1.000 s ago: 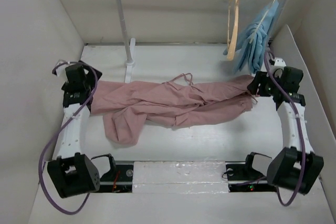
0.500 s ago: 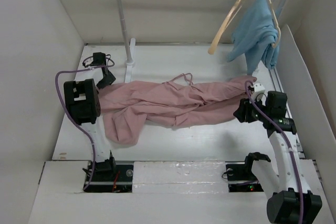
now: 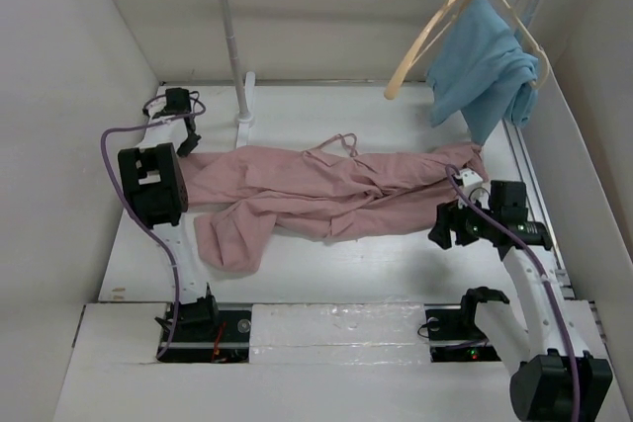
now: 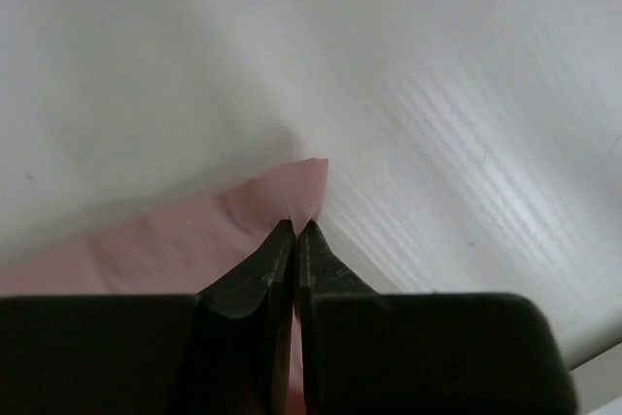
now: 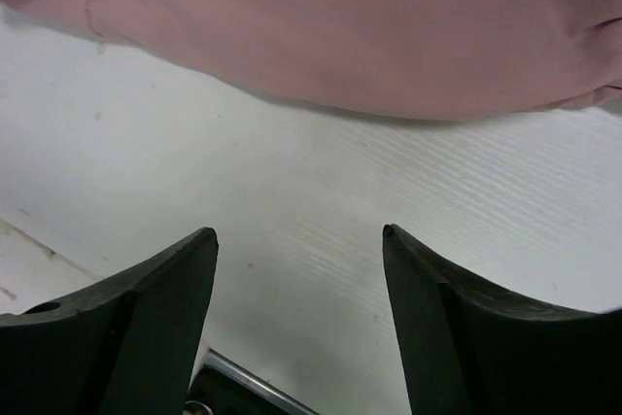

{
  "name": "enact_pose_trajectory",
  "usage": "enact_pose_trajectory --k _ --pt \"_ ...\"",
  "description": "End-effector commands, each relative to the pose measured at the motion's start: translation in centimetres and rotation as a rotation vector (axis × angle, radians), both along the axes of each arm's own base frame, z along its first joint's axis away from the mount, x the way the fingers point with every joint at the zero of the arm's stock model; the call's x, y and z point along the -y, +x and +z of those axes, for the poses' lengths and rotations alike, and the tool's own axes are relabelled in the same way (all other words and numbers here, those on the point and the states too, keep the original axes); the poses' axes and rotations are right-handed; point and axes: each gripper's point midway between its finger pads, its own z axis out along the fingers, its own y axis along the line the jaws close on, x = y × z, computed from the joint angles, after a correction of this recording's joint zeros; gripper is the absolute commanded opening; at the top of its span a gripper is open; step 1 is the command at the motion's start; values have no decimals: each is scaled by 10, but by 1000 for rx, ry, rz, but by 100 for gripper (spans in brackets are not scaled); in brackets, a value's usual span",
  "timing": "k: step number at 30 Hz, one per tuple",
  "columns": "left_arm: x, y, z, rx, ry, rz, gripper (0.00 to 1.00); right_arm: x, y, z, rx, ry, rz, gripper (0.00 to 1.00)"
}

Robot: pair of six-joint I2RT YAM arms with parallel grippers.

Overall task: Place the trousers on the hanger
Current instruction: Flatten out the trousers at the center of the board.

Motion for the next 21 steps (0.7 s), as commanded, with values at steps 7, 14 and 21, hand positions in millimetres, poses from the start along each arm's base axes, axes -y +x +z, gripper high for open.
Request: enact_pose_trajectory --k 7,14,21 --pt "-34 75 152 481 29 98 0 20 19 -20 -43 -62 -147 90" --pt "2 71 144 428 -64 -12 69 43 69 -33 -34 -44 -323 95" --pt "141 -49 171 553 -132 -258 71 82 108 -43 -2 85 -601 100"
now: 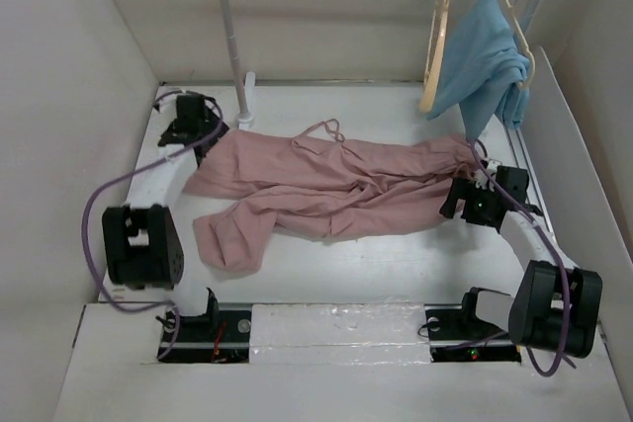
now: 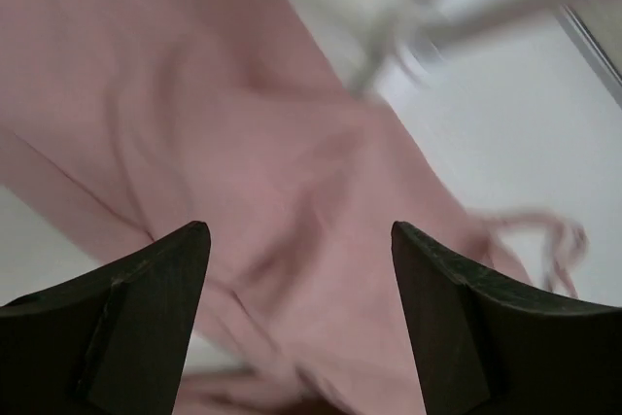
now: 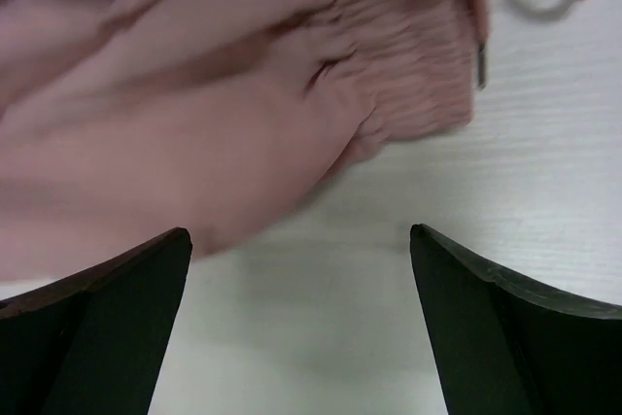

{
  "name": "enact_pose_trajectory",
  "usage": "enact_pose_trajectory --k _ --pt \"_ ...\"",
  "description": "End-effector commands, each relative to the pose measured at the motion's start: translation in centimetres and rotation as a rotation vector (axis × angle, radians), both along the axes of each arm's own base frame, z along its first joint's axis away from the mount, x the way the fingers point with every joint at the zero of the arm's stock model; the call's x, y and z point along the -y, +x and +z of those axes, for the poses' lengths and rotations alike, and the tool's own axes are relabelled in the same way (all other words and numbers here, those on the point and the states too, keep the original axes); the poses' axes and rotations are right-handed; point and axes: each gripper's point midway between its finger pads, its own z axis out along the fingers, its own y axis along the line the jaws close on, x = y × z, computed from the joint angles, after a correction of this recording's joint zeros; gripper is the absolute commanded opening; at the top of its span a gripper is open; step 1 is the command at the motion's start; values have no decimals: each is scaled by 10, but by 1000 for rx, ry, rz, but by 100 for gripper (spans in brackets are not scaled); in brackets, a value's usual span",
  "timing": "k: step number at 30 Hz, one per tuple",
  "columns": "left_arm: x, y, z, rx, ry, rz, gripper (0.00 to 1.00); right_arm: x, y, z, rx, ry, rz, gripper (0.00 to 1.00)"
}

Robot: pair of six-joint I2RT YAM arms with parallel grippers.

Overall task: Place the trousers on the hanger
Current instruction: Flatten out the trousers at the center of the board.

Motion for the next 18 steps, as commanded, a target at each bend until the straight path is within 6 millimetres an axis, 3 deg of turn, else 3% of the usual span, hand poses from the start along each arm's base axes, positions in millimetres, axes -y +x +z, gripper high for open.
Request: enact_pose_trajectory --k 1,3,4,5,6,7,10,11,12,14,15,18 --pt "82 -34 56 198 -17 -180 71 18 39 11 139 51 -145 98" --pt "109 -70 34 152 -2 -238 69 20 39 0 115 64 -183 86" --pt "136 -87 25 132 -24 -301 69 21 41 -4 112 66 -192 82" --pt "149 -98 18 113 -39 -342 68 20 40 -13 84 74 -200 71" --pt "156 -113 8 88 -46 -360 68 20 39 -18 75 77 -202 46" --pt "178 -127 4 71 -57 -416 67 20 38 -21 64 81 -202 38" --pt "199 -151 -4 44 -41 -471 65 22 33 -24 60 77 -211 19" --pt "199 -155 -9 24 -26 -470 65 24 31 -21 76 76 -216 5" --pt "202 -157 -9 25 -34 -473 65 24 33 -16 93 75 -213 0" --pt "204 -159 -10 20 -44 -486 64 23 24 -14 76 66 -209 0" --pt "205 -159 -8 24 -50 -493 64 23 22 -2 106 52 -205 0" --pt "208 -158 5 58 -54 -517 64 19 -5 10 84 28 -194 0"
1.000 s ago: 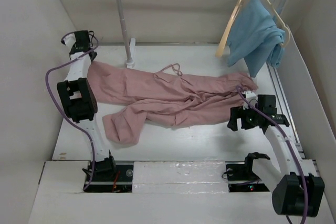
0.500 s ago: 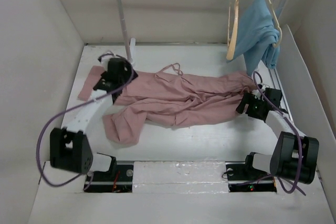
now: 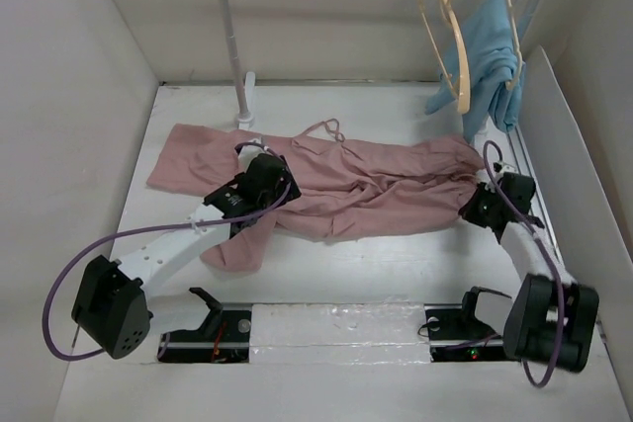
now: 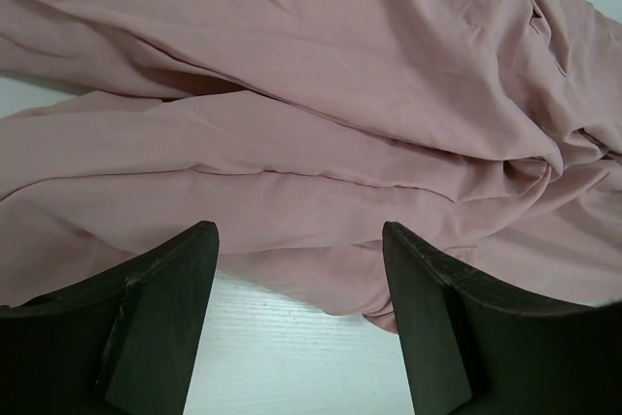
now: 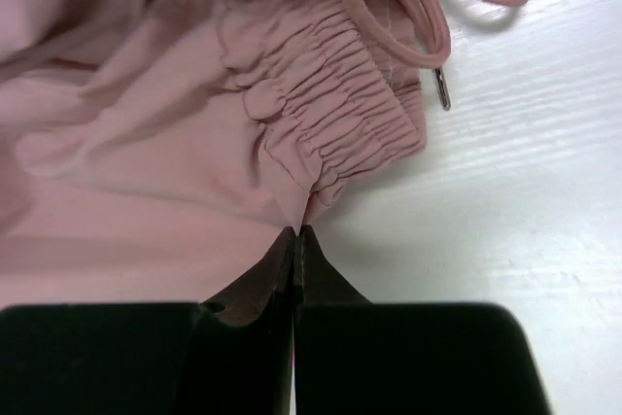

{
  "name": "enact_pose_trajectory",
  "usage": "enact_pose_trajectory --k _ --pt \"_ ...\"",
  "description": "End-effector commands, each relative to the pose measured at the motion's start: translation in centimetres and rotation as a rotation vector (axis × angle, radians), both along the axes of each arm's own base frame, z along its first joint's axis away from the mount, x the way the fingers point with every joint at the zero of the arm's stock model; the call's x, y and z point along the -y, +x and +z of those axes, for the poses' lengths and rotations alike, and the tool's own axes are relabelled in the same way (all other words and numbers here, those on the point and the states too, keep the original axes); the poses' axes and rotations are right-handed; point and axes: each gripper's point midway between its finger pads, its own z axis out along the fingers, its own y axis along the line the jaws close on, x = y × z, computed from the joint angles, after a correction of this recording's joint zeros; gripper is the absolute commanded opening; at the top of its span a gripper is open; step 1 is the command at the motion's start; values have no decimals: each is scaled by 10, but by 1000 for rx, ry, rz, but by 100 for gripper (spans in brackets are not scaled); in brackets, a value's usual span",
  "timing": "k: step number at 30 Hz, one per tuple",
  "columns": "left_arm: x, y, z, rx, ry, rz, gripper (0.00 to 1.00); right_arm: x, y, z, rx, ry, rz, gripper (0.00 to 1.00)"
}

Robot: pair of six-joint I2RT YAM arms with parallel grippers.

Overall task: Place the trousers on the hanger
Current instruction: Flatten out the trousers at the center of the board.

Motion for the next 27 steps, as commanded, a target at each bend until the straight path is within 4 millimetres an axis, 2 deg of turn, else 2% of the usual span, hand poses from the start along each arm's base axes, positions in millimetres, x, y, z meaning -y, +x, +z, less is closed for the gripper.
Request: enact_pose_trajectory --k 1,3,4,6,7,9,12,14,16,17,18,19,20,21,22,23,24,25,27 --pt "-3 2 22 54 -22 15 64 -2 -33 25 7 -44 5 0" --pt "-4 4 36 82 -18 7 64 -4 -53 39 2 -69 10 0" --pt "-7 3 38 78 -4 8 64 -10 -82 34 -111 -70 24 0" --pt "-7 3 50 95 -4 -1 64 -17 -97 44 -139 -93 67 0" --pt "-7 1 52 92 10 -21 64 -22 -116 44 -191 -77 71 0" --pt "-6 0 61 99 11 -40 64 -27 -123 72 -85 -93 80 0" --pt "-7 -4 64 94 35 -74 65 -26 -152 95 -70 -149 87 0" --pt "-9 -5 66 99 51 -88 65 -32 -174 94 -149 -167 187 2" --pt "-11 -6 66 103 61 -93 66 -37 -191 84 -244 -133 212 10" --pt "-11 -7 66 102 64 -97 66 -35 -192 85 -242 -158 239 18" --pt "-16 -6 69 108 62 -85 67 -35 -191 90 -225 -166 252 31" --pt "-16 -9 69 102 63 -95 67 -34 -186 102 -183 -181 250 44" --pt "-24 -6 69 101 71 -83 68 -33 -184 111 -163 -191 249 72" --pt "-29 -7 69 104 72 -84 69 -32 -180 118 -149 -201 254 80" --pt "-36 -8 66 90 80 -76 70 -31 -173 123 -162 -199 267 84" --pt "-43 -8 65 81 86 -60 71 -29 -164 141 -112 -233 295 85" --pt "-58 -7 61 66 89 -12 71 -33 -155 151 -72 -224 322 84" --pt "-67 -10 57 44 91 15 70 -35 -138 161 -14 -223 345 80" --pt "-97 -11 54 18 55 171 66 -57 -118 172 90 -169 452 60"
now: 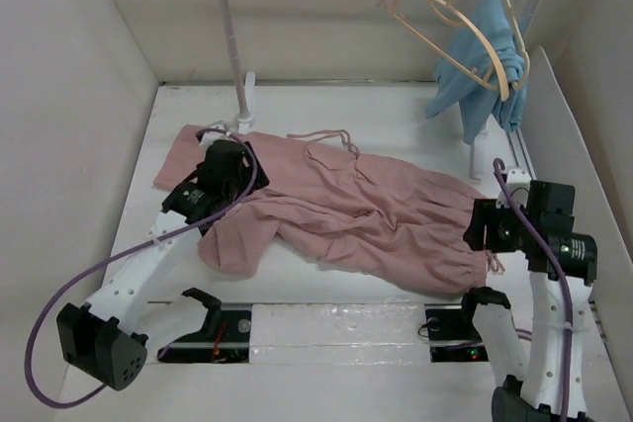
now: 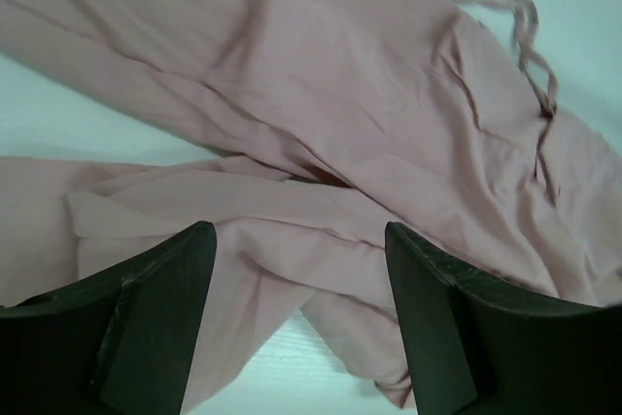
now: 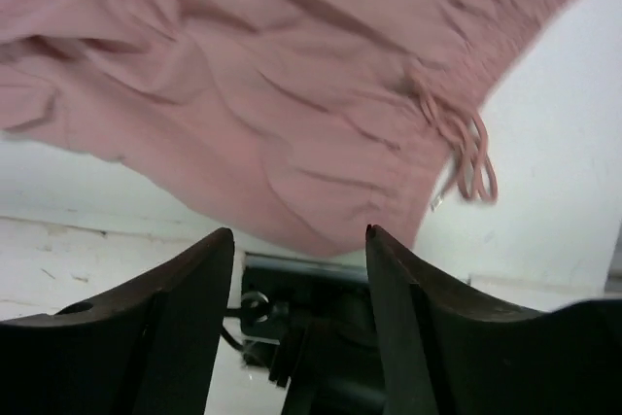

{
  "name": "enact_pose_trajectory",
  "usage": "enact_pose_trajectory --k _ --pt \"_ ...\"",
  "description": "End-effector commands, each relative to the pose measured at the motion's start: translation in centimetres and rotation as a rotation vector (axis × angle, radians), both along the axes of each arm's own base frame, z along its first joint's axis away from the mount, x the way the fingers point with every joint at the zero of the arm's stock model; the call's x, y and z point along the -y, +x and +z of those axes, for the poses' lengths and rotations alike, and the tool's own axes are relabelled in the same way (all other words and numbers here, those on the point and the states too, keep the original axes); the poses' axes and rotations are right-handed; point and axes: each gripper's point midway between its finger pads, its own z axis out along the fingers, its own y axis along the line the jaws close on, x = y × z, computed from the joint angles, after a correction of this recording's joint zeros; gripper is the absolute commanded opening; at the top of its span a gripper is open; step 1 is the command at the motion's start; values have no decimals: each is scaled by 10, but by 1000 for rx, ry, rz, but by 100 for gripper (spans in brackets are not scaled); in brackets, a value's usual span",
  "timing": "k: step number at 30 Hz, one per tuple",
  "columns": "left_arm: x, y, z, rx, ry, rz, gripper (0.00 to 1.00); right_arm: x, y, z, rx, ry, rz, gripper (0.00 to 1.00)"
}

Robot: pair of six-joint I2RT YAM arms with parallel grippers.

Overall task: Place the trousers on the hanger
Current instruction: Flatten out the trousers at the center of the board.

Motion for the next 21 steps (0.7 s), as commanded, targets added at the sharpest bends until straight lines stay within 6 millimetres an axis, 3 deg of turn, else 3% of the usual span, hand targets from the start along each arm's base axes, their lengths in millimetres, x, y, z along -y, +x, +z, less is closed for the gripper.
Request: enact_pose_trajectory --k 1,2,4,7,9,10,14,17,18,20,21 --pt "-56 -17 -6 -49 -32 232 65 -34 29 13 118 79 227 33" --pt "-57 -20 -9 -65 -25 234 65 -39 29 12 109 77 266 24" --pt "-84 -34 -15 -76 -87 379 65 -48 34 -5 93 71 336 2" --pt "-107 -58 -38 -150 -126 511 68 -61 42 -11 145 34 436 0" --pt "-108 -62 -48 -194 -154 578 68 -72 46 -9 177 40 496 8" --pt "-112 -67 -52 -211 -151 629 74 -81 47 -7 193 42 548 12" --pt "-111 -59 -57 -173 -281 774 78 -106 47 -9 210 30 706 25" --pt "-117 -61 -92 -264 -277 825 78 -128 43 -5 238 29 814 33" --pt "-138 -69 -118 -346 -240 899 78 -133 44 -2 257 25 832 35" --pt "-152 -69 -138 -423 -238 916 75 -146 36 -4 257 35 886 38" --pt "-160 -67 -139 -434 -247 933 75 -152 36 -2 277 49 905 39"
